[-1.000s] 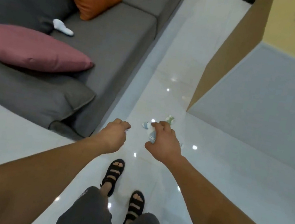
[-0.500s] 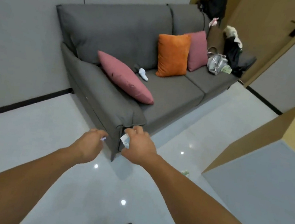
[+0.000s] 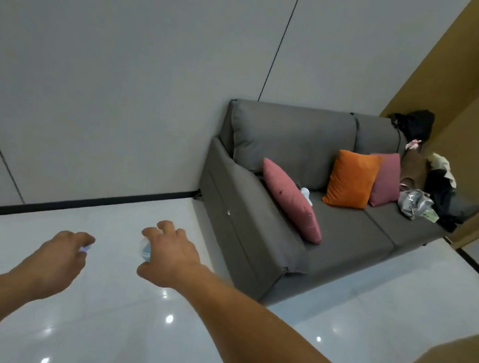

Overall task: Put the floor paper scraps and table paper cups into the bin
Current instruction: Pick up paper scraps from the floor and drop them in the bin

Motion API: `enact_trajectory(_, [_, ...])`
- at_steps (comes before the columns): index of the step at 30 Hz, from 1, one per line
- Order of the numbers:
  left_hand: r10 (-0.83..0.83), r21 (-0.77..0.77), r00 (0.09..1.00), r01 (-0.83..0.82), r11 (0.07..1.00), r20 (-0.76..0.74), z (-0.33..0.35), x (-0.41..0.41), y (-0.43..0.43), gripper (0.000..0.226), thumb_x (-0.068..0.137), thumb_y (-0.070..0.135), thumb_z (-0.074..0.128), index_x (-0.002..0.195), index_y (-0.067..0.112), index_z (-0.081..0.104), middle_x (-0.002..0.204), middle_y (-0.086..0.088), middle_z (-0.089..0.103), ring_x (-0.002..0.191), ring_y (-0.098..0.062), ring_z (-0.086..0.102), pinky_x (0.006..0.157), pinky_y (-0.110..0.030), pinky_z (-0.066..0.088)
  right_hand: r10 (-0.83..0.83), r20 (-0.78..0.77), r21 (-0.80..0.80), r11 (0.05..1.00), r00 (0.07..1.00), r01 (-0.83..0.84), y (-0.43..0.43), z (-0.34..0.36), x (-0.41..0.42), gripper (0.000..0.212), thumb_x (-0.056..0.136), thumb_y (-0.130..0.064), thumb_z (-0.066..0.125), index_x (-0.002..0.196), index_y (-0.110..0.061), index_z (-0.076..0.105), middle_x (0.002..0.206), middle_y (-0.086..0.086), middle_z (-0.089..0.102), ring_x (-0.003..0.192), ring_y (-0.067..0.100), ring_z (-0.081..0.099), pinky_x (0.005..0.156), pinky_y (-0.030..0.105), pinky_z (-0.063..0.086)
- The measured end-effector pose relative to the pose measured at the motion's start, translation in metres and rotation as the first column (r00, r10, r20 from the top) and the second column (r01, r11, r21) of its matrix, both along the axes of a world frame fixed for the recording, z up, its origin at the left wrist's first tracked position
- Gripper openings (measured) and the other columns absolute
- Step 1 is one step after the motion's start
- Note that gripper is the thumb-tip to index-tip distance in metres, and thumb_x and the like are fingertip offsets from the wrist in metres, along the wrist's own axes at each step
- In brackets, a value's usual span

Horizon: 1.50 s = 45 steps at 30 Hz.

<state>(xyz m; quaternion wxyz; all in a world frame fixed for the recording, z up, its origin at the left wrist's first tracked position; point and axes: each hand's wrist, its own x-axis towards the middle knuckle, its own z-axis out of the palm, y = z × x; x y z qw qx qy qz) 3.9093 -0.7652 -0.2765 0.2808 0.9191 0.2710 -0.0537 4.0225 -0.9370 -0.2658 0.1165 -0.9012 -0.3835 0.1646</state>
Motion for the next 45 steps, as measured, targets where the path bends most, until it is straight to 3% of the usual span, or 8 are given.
enact_trajectory(9, [0.255,-0.019,0.966,-0.254,0.967,0.049,0.011,-0.049,0.164,0.038,0.098,0.006,0.039,0.135,0.004,0.05,0.138,-0.019,0.047,0.12,-0.034,0.05,0.098,-0.035,0.04,0.24,0.005,-0.036,0.97,0.971,-0.24,0.194,-0.009,-0.017,0.075,0.081,-0.03,0.069,0.147,-0.023,0.034,0.148,0.007,0.029,0.125,0.032,0.037,0.092,0.043,0.045])
enact_trajectory(14, [0.406,0.018,0.914,-0.406,0.914,0.012,0.018,-0.092,0.268,0.035,0.098,0.008,0.036,0.13,0.007,0.053,0.127,-0.016,0.049,0.103,-0.029,0.055,0.082,-0.028,0.043,0.408,-0.022,-0.013,0.913,0.913,-0.408,0.336,-0.011,-0.036,0.075,0.081,-0.029,0.068,0.147,-0.023,0.034,0.149,0.005,0.029,0.128,0.031,0.037,0.096,0.041,0.044])
enact_trajectory(17, [0.523,0.044,0.852,-0.521,0.852,-0.02,0.024,-0.132,0.328,0.036,0.099,0.01,0.036,0.133,0.01,0.049,0.132,-0.014,0.045,0.113,-0.028,0.052,0.093,-0.03,0.043,0.522,-0.051,0.015,0.853,0.851,-0.522,0.418,-0.009,-0.064,0.072,0.081,-0.029,0.066,0.146,-0.024,0.035,0.15,0.003,0.028,0.128,0.03,0.037,0.097,0.039,0.042])
enact_trajectory(22, [0.678,0.027,0.734,-0.678,0.735,-0.03,0.021,-0.201,0.407,0.036,0.099,0.012,0.035,0.132,0.012,0.048,0.132,-0.012,0.044,0.111,-0.028,0.052,0.09,-0.029,0.043,0.685,-0.05,0.013,0.728,0.727,-0.685,0.53,-0.007,-0.122,0.071,0.082,-0.032,0.066,0.147,-0.025,0.036,0.148,0.002,0.029,0.126,0.028,0.04,0.099,0.037,0.043])
enact_trajectory(26, [0.77,0.014,0.638,-0.769,0.639,-0.022,0.013,-0.258,0.46,0.037,0.099,0.013,0.037,0.134,0.012,0.048,0.133,-0.012,0.045,0.116,-0.027,0.051,0.097,-0.03,0.042,0.785,-0.041,-0.007,0.619,0.618,-0.786,0.609,-0.012,-0.179,0.071,0.082,-0.032,0.065,0.146,-0.025,0.036,0.149,0.002,0.03,0.125,0.028,0.04,0.098,0.037,0.044])
enact_trajectory(31, [0.823,0.008,0.566,-0.824,0.566,-0.046,-0.003,-0.339,0.542,0.039,0.098,0.01,0.037,0.136,0.013,0.046,0.134,-0.012,0.043,0.116,-0.028,0.049,0.099,-0.033,0.043,0.845,0.0,0.002,0.534,0.534,-0.845,0.714,-0.016,-0.259,0.07,0.082,-0.033,0.064,0.146,-0.026,0.036,0.147,-0.001,0.029,0.123,0.027,0.041,0.091,0.035,0.045])
enact_trajectory(39, [0.835,-0.002,0.549,-0.836,0.549,-0.034,0.004,-0.444,0.687,0.043,0.097,0.007,0.037,0.138,0.014,0.043,0.136,-0.011,0.04,0.12,-0.028,0.046,0.102,-0.035,0.041,0.837,-0.006,0.012,0.547,0.547,-0.837,0.855,-0.014,-0.358,0.071,0.081,-0.035,0.066,0.145,-0.027,0.036,0.145,-0.002,0.031,0.119,0.024,0.044,0.094,0.034,0.047])
enact_trajectory(45, [0.855,-0.012,0.515,-0.857,0.515,-0.063,-0.008,-0.491,0.784,0.042,0.097,0.009,0.037,0.138,0.015,0.043,0.136,-0.01,0.041,0.12,-0.027,0.046,0.102,-0.035,0.041,0.867,-0.026,0.006,0.498,0.497,-0.867,0.958,-0.022,-0.415,0.071,0.08,-0.035,0.065,0.145,-0.028,0.037,0.146,-0.003,0.03,0.122,0.024,0.042,0.093,0.034,0.046])
